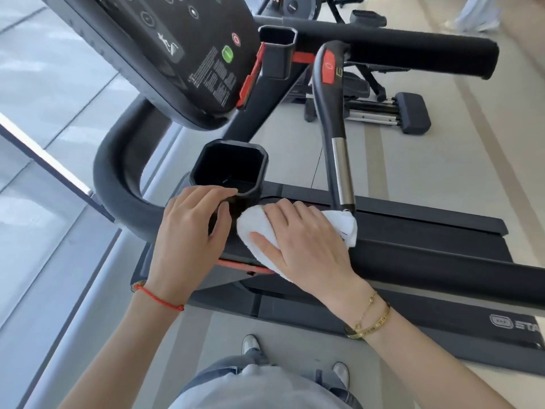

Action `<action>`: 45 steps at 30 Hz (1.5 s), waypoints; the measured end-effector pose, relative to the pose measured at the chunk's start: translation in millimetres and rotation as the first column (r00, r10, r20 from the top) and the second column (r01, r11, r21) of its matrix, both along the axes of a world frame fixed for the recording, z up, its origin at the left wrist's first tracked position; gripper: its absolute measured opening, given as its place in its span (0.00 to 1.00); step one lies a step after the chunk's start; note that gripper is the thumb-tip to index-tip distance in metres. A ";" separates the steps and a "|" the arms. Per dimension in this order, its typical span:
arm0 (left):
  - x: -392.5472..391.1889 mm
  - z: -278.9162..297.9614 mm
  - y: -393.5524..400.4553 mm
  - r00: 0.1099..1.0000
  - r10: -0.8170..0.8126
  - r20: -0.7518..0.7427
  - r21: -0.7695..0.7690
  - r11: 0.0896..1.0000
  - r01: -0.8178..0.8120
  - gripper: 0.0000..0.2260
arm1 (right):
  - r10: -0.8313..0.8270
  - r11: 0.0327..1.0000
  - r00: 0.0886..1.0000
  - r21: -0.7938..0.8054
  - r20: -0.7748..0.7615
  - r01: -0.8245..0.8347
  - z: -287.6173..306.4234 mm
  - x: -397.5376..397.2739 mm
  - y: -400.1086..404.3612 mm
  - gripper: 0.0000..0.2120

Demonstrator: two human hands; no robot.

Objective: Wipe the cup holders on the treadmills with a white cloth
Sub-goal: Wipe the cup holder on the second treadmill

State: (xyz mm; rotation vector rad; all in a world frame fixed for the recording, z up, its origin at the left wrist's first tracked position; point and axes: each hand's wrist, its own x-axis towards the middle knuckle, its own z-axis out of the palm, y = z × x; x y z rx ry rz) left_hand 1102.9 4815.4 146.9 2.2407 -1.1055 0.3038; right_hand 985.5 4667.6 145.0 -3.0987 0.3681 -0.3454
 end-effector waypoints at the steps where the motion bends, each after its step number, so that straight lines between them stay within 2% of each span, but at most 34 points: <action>1: 8.2 1.1 3.9 1.000 0.008 -0.005 -0.004 1.000 -0.008 0.11 | -0.009 1.000 1.000 0.020 -0.004 0.009 1.2 3.0 1.0 0.27; 4: 31.7 5.2 8.7 0.998 0.027 -0.050 -0.011 1.000 -0.028 0.12 | -0.114 0.982 0.992 0.156 0.055 0.104 7.6 12.6 -2.5 0.24; 7: 51.2 9.8 4.3 0.993 0.058 -0.104 -0.009 0.998 -0.059 0.13 | -0.256 0.919 0.960 0.338 0.114 0.205 18.7 34.9 -18.1 0.23; 11: 72.2 15.0 -8.3 0.976 0.138 -0.167 0.037 0.990 -0.133 0.15 | -0.286 0.934 0.952 0.255 0.108 0.252 26.2 77.3 -43.8 0.25; 15: 91.1 11.6 -19.9 0.949 0.196 -0.247 0.098 0.979 -0.177 0.18 | -0.154 0.981 0.987 0.110 -0.054 0.159 17.5 115.9 -58.6 0.26; 20: 100.3 3.9 -30.1 0.922 0.223 -0.316 0.103 0.974 -0.200 0.14 | 0.090 0.958 0.966 0.287 -0.240 -0.018 17.2 148.7 -78.2 0.22; 23: 101.6 -0.9 -31.8 0.914 0.232 -0.334 0.098 0.973 -0.211 0.13 | 0.250 0.935 0.927 0.320 -0.278 -0.156 22.0 175.3 -82.0 0.20; 27: 104.4 -5.6 -30.7 0.909 0.217 -0.356 0.047 0.975 -0.215 0.13 | 0.331 0.923 0.914 0.282 -0.236 -0.262 17.2 199.1 -73.7 0.19; 31: 108.1 -5.9 -31.7 0.904 0.193 -0.381 0.034 0.980 -0.195 0.12 | 0.281 0.912 0.946 0.353 -0.160 -0.211 11.4 189.5 -75.4 0.17; 36: 113.2 -5.8 -34.6 0.904 0.200 -0.377 0.100 0.979 -0.175 0.14 | 0.126 0.908 0.966 0.417 -0.227 -0.021 11.1 161.2 -84.3 0.15; 42: 128.3 -4.8 -31.3 0.922 0.109 -0.372 0.146 0.988 -0.058 0.16 | 0.135 0.945 0.965 0.323 -0.227 -0.056 15.9 190.3 -68.2 0.17; 45: 134.5 -6.9 -29.0 0.921 0.066 -0.385 0.160 0.987 -0.003 0.18 | 0.035 0.954 0.985 0.298 -0.168 0.017 11.6 191.3 -58.9 0.19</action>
